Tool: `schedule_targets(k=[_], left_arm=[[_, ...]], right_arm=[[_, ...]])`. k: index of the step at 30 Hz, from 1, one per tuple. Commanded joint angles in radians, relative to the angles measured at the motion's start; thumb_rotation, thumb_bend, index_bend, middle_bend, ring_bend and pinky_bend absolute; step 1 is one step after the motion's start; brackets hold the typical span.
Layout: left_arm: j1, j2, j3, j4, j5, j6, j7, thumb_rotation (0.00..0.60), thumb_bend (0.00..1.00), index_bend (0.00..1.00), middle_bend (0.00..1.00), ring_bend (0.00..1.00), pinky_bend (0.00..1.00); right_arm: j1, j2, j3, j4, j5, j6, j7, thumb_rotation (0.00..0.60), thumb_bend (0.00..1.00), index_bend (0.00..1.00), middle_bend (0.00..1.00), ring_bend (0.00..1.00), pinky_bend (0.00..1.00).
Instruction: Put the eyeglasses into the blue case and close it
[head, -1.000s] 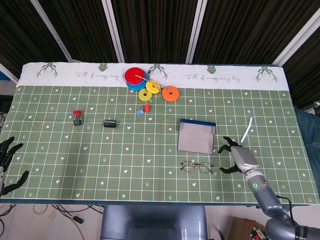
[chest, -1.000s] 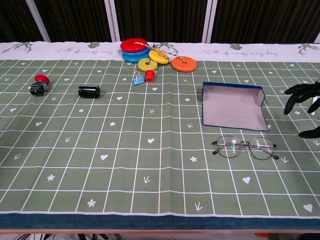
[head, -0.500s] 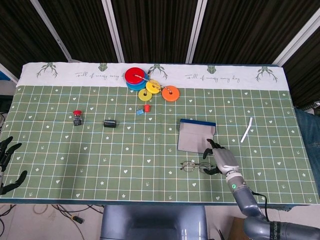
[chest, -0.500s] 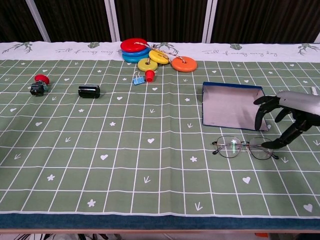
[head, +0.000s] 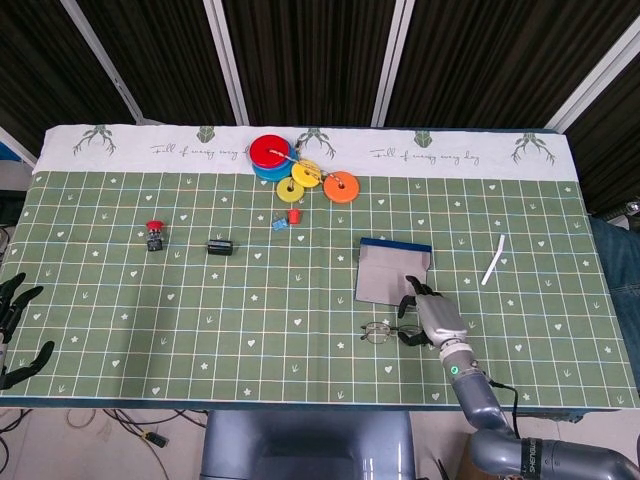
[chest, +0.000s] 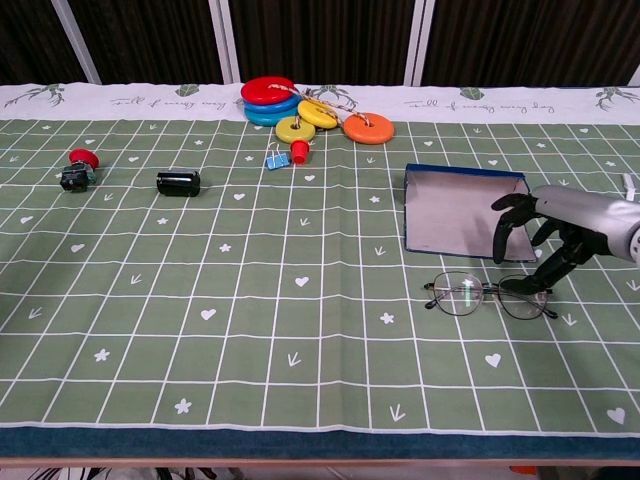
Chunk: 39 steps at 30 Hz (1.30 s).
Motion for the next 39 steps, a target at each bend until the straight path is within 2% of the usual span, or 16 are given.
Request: schedule_targets(k=[1, 17, 39], left_arm=[[0.001, 0.000, 0.000, -0.001, 0.000, 0.001, 0.001, 0.600, 0.31, 0.13, 0.00, 0.00, 0.00], [0.002, 0.001, -0.004, -0.004, -0.006, 0.000, 0.001, 0.600, 0.31, 0.13, 0.00, 0.00, 0.00], [0.002, 0.000, -0.004, -0.005, -0.004, -0.001, 0.005, 0.600, 0.31, 0.12, 0.00, 0.00, 0.00]], right_arm=[[0.004, -0.007, 0.001, 0.001, 0.009, 0.000, -0.009, 0.600, 0.35, 0.52, 0.07, 0.13, 0.22], [0.016, -0.055, 0.005, 0.035, 0.029, 0.003, -0.027, 0.600, 0.36, 0.56, 0.07, 0.13, 0.22], [0.029, -0.059, 0.006, 0.038, 0.053, -0.016, -0.045, 0.600, 0.43, 0.58, 0.07, 0.13, 0.22]])
